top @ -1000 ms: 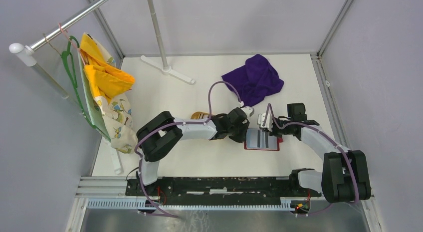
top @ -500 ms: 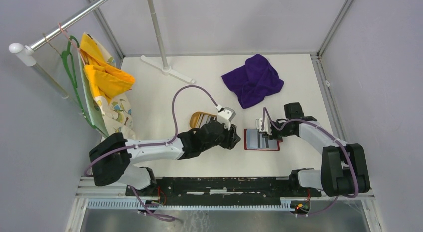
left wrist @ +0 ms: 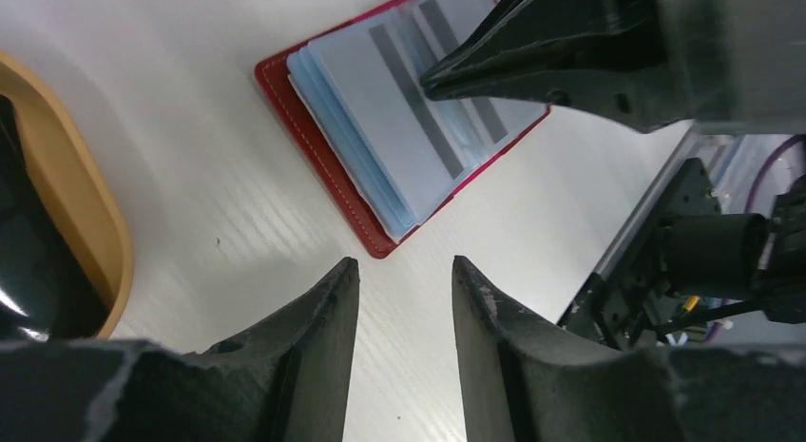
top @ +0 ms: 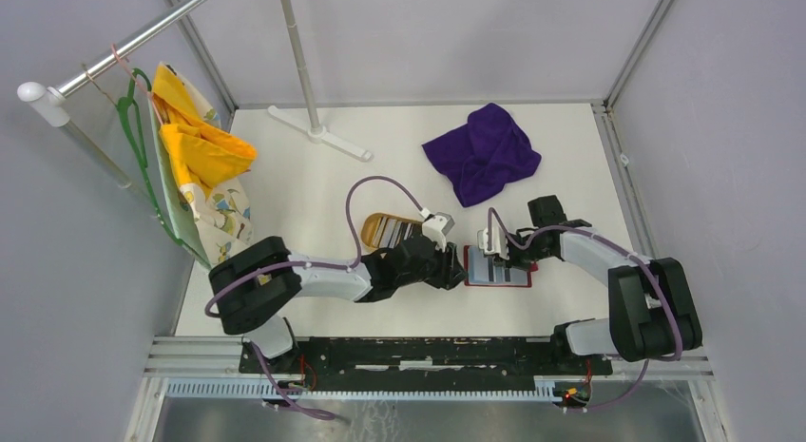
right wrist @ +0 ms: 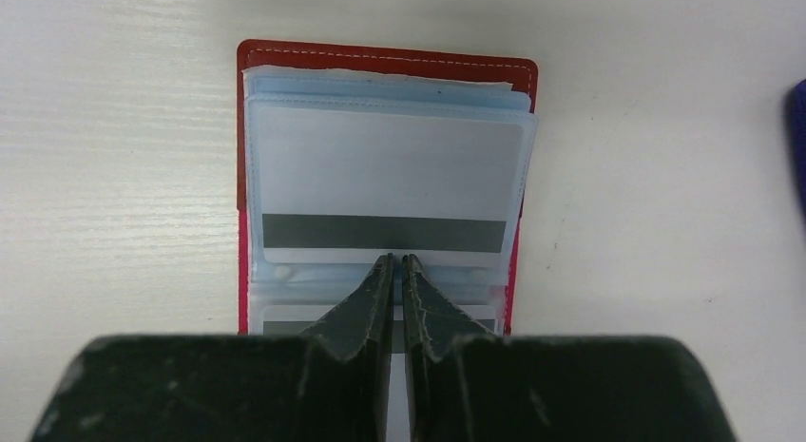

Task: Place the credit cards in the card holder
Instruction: Turn over the card slot in the card holder.

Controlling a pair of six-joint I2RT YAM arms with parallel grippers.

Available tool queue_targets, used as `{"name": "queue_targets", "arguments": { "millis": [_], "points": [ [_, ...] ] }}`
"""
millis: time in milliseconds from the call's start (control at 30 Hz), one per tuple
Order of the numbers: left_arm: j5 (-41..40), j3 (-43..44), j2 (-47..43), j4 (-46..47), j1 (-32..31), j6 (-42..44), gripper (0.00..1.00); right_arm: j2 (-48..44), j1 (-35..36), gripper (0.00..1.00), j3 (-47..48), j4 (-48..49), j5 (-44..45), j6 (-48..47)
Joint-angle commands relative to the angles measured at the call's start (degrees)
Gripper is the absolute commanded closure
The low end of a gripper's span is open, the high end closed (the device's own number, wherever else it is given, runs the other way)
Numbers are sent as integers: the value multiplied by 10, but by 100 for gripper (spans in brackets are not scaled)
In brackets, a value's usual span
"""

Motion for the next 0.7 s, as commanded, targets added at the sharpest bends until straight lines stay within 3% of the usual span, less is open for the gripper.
{"name": "queue_targets", "arguments": {
  "millis": [0, 667],
  "points": [
    [35, 28, 44, 64, 12, -67, 54, 12, 17, 88, 9, 4, 18, 1],
    [103, 72, 131, 106, 44, -124, 51, 38, 25, 88, 18, -16, 29, -1]
  ]
}}
